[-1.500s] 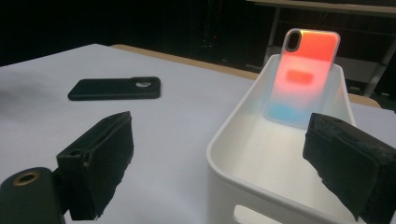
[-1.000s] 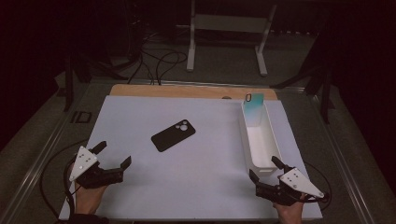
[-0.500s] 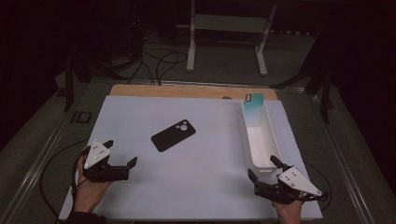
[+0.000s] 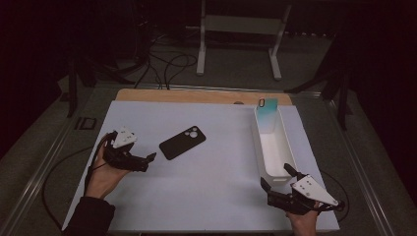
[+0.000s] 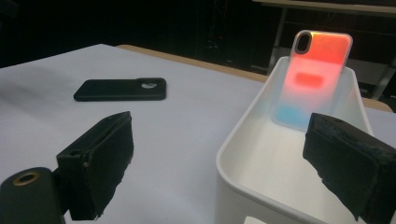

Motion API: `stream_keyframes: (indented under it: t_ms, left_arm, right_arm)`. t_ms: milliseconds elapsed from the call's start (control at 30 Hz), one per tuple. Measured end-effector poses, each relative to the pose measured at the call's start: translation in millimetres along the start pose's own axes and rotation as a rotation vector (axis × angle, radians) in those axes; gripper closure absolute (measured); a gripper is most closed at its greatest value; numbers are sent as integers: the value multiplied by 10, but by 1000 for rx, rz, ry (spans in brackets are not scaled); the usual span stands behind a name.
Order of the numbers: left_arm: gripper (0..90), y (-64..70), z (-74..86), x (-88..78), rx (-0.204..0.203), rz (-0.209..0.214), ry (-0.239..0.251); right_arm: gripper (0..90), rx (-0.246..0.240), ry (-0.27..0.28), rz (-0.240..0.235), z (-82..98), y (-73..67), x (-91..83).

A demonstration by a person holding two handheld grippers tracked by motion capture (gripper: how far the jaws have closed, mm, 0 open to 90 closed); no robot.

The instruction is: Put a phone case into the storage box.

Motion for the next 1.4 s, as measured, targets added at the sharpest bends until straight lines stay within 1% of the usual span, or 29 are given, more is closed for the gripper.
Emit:
stream_keyframes:
  t_ms: [67,133,200,233,267,333,367,400,433,500,533,600,633,667,700,733,767,800,867,900,933,967,1000,1067,1100,1133,1233,1300,1400]
  left_arm:
    - [0,-3,-46,89,19,21,3]
    - [0,-9,-56,126,20,23,-3]
    - [0,-25,-76,201,23,29,-18]
    - [0,-36,-87,278,28,32,-42]
    - [0,-35,-95,317,30,37,-51]
    - [0,-29,-100,350,36,41,-63]
    - [0,-8,-117,407,40,56,-76]
    - [0,-8,-117,407,40,56,-76]
    - [0,0,-121,466,53,57,-101]
    - [0,6,-124,497,53,62,-110]
    - [0,7,-130,557,58,67,-128]
    - [0,7,-133,586,60,69,-137]
    - [0,14,-140,642,67,73,-155]
    - [0,14,-140,642,67,73,-155]
    - [0,21,-141,695,78,75,-175]
    - [0,21,-141,695,78,75,-175]
    - [0,28,-145,747,88,79,-193]
    - [0,28,-145,747,88,79,-193]
    - [0,40,-155,823,89,79,-215]
    - [0,40,-155,823,89,79,-215]
    - [0,55,-162,870,96,87,-228]
    - [0,59,-166,895,102,84,-237]
    - [0,59,-166,895,102,84,-237]
    - [0,85,-179,943,110,97,-254]
    - [0,99,-183,980,119,106,-271]
    - [0,99,-183,980,119,106,-271]
    - [0,118,-195,1068,126,118,-299]
    - [0,129,-198,1088,122,122,-302]
    - [0,160,-183,1149,134,131,-326]
  right_arm:
    - [88,1,0,-1,1,-1,2]
    - [88,1,0,-1,1,-1,4]
    - [88,2,-2,-3,2,-5,7]
    - [88,1,-2,-6,3,-10,9]
    - [88,2,-1,-6,3,-12,12]
    - [88,1,-1,-7,3,-13,14]
    - [88,1,-1,-6,4,-12,13]
    - [88,1,-1,-6,4,-12,13]
    - [88,5,-2,-4,6,-6,8]
    - [88,5,-2,-4,6,-5,9]
    - [88,5,-1,-5,6,-7,9]
    - [87,3,-2,-7,6,-11,9]
    - [88,3,-2,-7,7,-12,11]
    - [88,2,-2,-8,7,-10,12]
    - [88,3,-2,-6,7,-8,12]
    - [88,4,-2,-6,7,-7,12]
    - [88,5,-1,-7,7,-7,13]
    - [88,6,-1,-7,7,-6,13]
    - [88,5,-1,-7,7,-7,14]
    - [88,4,-2,-8,8,-9,13]
    - [88,4,-2,-9,8,-10,13]
    - [88,5,0,-9,6,-11,14]
    - [88,6,0,-10,6,-11,13]
    - [88,7,0,-9,7,-8,13]
    - [88,7,0,-9,7,-7,13]
    - [88,7,-1,-9,8,-7,13]
    - [88,8,0,-10,7,-7,12]
    - [88,9,3,-10,4,-5,9]
    - [88,10,3,-11,4,0,3]
Point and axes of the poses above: each handheld gripper's, and its own axes: x roughly forward along the jaws, z roughly out of its underside, y roughly to its right, the point moved 9 cm from there along x, roughly forward along the jaws, and after that the axes turned 8 degrees about -z, right-handed, at the moved point
